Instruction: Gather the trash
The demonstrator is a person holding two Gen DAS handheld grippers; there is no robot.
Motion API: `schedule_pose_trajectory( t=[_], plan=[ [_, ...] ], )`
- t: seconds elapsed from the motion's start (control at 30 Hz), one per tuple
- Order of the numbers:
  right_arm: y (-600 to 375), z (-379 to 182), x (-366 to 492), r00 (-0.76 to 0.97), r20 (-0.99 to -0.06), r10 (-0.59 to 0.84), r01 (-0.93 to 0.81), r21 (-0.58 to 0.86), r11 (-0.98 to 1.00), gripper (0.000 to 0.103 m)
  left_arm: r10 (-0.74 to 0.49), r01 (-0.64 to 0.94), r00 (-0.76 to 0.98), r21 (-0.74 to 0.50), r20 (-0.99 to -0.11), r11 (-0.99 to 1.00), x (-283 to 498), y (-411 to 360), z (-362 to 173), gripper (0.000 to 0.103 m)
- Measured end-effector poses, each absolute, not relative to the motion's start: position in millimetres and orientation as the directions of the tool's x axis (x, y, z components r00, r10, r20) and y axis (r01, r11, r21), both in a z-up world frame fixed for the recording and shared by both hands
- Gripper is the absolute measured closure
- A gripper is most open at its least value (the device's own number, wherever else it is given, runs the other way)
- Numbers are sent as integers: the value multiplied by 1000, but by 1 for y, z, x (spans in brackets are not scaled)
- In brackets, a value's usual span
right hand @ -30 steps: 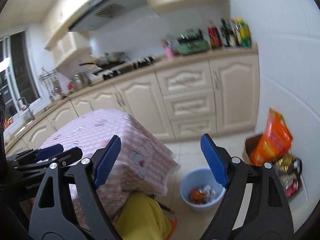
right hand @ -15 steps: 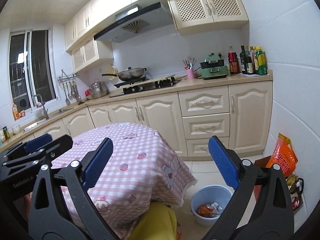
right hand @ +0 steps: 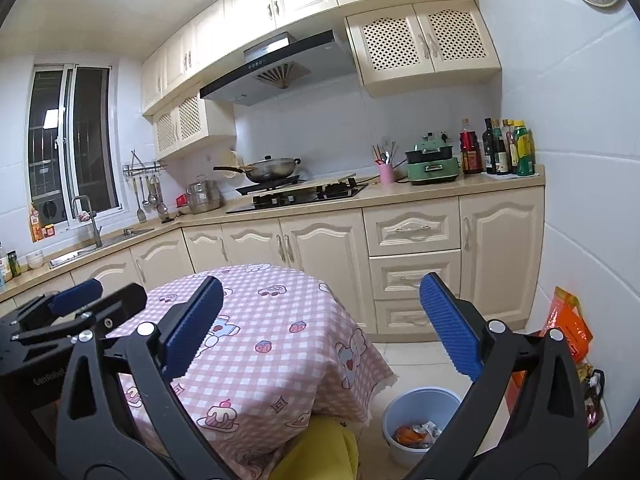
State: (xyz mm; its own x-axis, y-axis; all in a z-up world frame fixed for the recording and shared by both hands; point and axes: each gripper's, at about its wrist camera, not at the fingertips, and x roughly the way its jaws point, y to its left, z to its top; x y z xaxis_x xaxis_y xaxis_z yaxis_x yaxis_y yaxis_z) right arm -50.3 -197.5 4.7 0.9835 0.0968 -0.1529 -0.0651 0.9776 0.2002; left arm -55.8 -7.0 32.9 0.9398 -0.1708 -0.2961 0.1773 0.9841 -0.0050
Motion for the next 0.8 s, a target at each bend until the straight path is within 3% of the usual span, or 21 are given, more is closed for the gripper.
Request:
schedule_pose_trajectory(
  t=[0.8],
  plan=[
    [-195, -3, -61, 981, -166, 105, -74, 185, 980, 6, -160, 169, 935, 3, -316, 986, -65, -2, 20, 24]
  ],
)
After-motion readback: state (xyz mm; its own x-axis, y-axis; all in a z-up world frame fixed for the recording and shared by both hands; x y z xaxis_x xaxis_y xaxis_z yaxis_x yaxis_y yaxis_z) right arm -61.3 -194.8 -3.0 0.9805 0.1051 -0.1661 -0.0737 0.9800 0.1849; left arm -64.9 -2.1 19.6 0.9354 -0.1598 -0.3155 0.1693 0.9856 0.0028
